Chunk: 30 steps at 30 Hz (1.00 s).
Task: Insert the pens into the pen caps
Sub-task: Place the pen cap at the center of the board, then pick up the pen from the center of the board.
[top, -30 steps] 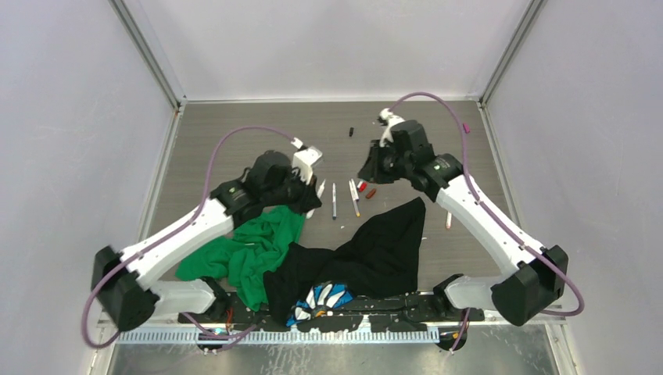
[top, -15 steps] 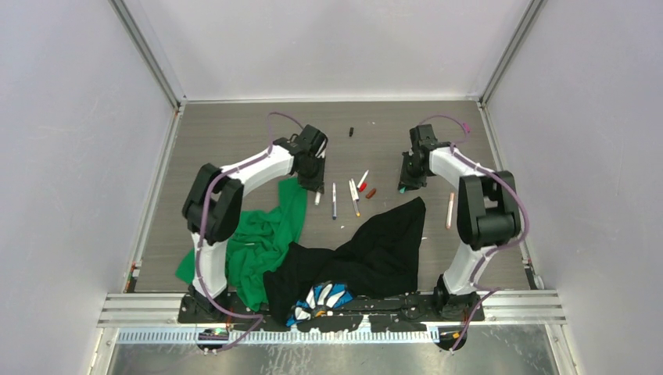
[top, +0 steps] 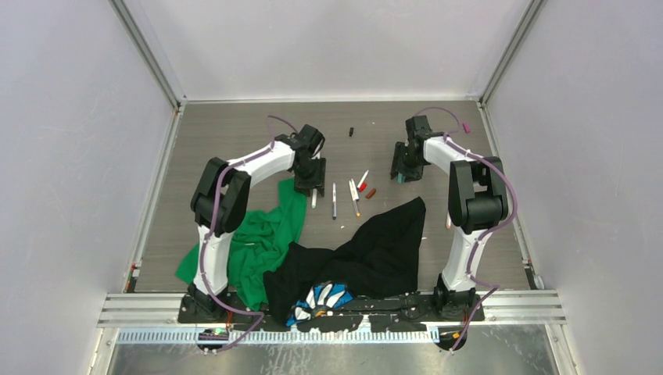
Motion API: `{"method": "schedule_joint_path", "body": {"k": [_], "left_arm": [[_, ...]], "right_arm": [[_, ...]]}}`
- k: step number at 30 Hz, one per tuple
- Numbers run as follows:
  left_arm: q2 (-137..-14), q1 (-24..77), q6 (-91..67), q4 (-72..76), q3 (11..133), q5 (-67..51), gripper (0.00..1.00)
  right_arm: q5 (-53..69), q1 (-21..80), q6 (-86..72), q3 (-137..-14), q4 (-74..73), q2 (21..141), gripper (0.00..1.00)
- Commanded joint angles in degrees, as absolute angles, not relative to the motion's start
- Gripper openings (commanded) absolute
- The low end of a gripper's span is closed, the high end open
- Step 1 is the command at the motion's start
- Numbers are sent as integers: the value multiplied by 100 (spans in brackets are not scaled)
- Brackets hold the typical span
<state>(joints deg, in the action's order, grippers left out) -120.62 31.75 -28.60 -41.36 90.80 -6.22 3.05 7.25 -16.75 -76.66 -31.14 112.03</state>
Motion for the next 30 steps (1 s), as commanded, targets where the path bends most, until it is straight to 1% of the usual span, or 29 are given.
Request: {"method": "schedule_joint_path", "body": {"k": [1,4,5,6,7,10,14,16,18,22,27,29,30], "left_arm": [[-11983,3146,-2788,-4390,9049,-431,55],[-11665,3157,-2736,-4506,9036,-74,66],[-11502,3174,-2738,-4496,8990,80,73],[-11340,3210,-2739,-4485,8943,233,83],[-11183,3261,-2742,-4460,8894,409,86],[-10863,3521,-2806,-4374,8771,737,87],[-10890,4017,-2980,-4355,8779,980,87],[-11025,4236,-3076,-4267,8816,973,84],[-11223,4279,-3192,-4243,8915,752,80],[-11606,4375,-3295,-4267,9175,583,76],[-11849,4462,-3360,-4361,9348,738,71],[-11903,4463,-3373,-4316,9324,726,67],[-11928,4459,-3368,-4294,9324,717,66]], "right_arm": [[137,699,-1594,-7808,-3016,11200,58],[55,693,-1546,-7778,-3028,10937,68],[27,692,-1532,-7750,-3028,10796,70],[19,693,-1522,-7725,-3038,10648,72],[41,692,-1513,-7683,-3048,10491,72],[268,693,-1516,-7400,-2982,9894,73],[538,692,-1600,-6903,-2844,9222,73],[646,694,-1669,-6671,-2779,8963,73],[716,691,-1735,-6467,-2736,8751,72],[872,699,-1793,-6195,-2716,8456,72],[923,699,-1754,-6044,-2778,8202,71],[923,702,-1749,-6003,-2779,8115,71],[923,702,-1749,-5983,-2772,8091,71]]}}
